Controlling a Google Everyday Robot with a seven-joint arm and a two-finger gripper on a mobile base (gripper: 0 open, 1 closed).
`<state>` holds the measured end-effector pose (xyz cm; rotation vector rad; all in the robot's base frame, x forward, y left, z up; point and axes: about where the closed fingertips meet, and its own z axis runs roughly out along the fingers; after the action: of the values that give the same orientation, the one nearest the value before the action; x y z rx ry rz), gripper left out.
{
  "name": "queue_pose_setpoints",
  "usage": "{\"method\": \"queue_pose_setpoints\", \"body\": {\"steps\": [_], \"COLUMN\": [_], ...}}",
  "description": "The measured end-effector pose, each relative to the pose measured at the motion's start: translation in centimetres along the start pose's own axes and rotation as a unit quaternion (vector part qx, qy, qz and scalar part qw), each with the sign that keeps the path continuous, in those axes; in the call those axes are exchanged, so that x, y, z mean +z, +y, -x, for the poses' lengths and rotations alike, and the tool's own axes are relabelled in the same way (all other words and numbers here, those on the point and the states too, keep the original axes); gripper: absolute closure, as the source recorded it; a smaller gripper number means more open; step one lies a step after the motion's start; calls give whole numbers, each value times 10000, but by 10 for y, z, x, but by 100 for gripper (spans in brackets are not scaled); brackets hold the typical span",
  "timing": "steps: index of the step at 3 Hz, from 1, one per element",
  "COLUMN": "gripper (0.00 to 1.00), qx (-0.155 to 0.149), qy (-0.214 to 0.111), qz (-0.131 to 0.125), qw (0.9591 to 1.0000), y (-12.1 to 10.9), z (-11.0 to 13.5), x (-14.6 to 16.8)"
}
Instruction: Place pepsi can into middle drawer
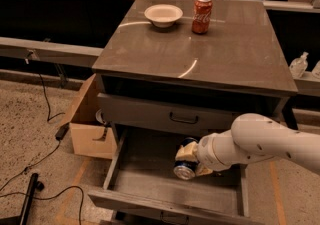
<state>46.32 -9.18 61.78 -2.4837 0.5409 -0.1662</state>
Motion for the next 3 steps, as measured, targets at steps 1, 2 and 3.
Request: {"method": "queue_pose_setpoints", "body": {"steps": [1, 2, 3], "gripper": [100, 100, 100], "qx": [-99, -382, -458], "qy": [-1, -9, 22], "qz": [-84, -132, -91], "qw": [9999, 9992, 9989], "y": [21, 53, 70], "z": [2, -2, -9], "x": [27, 78, 106]}}
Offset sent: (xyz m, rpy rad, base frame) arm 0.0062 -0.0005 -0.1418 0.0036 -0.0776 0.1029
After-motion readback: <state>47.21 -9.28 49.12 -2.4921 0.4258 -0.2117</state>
